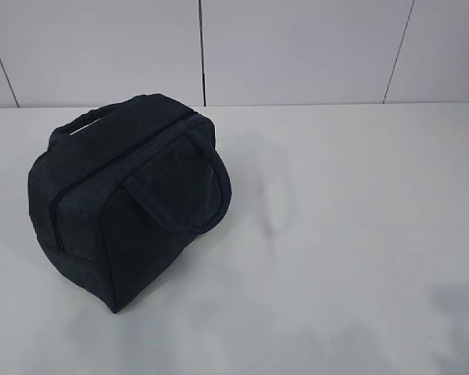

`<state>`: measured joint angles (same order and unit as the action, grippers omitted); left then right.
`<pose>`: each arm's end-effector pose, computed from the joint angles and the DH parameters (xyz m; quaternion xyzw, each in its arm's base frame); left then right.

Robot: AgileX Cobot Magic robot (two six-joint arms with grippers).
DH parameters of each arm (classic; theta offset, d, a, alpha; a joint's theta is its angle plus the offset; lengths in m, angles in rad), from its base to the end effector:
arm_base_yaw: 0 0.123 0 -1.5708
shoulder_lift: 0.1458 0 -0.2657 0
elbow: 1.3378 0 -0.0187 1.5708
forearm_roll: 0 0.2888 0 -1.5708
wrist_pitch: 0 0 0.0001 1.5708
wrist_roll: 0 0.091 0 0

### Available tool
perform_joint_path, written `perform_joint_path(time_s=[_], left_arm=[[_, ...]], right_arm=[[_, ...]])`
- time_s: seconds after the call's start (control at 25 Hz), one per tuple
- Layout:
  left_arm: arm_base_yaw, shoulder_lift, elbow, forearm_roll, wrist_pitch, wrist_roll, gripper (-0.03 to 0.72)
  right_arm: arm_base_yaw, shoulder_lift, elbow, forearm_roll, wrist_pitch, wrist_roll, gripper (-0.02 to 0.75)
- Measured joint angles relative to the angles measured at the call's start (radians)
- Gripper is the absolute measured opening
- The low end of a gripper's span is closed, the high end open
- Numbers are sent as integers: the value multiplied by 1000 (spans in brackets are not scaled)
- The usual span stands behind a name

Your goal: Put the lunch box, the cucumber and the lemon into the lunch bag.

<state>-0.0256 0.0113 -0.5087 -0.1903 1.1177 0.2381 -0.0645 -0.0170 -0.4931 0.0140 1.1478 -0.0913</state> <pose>0.0452 -0.0166 0.2944 0.1198 0.8561 -0.0419 0.5009 0.0423 -0.0016 0.2873 -0.0123 0.8726 -0.0311 0.4874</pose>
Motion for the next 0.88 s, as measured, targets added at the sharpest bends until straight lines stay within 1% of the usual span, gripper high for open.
perform_joint_path(time_s=[0.88], left_arm=[[0, 0, 0, 0, 0, 0, 239]], right_arm=[[0, 0, 0, 0, 0, 0, 505]])
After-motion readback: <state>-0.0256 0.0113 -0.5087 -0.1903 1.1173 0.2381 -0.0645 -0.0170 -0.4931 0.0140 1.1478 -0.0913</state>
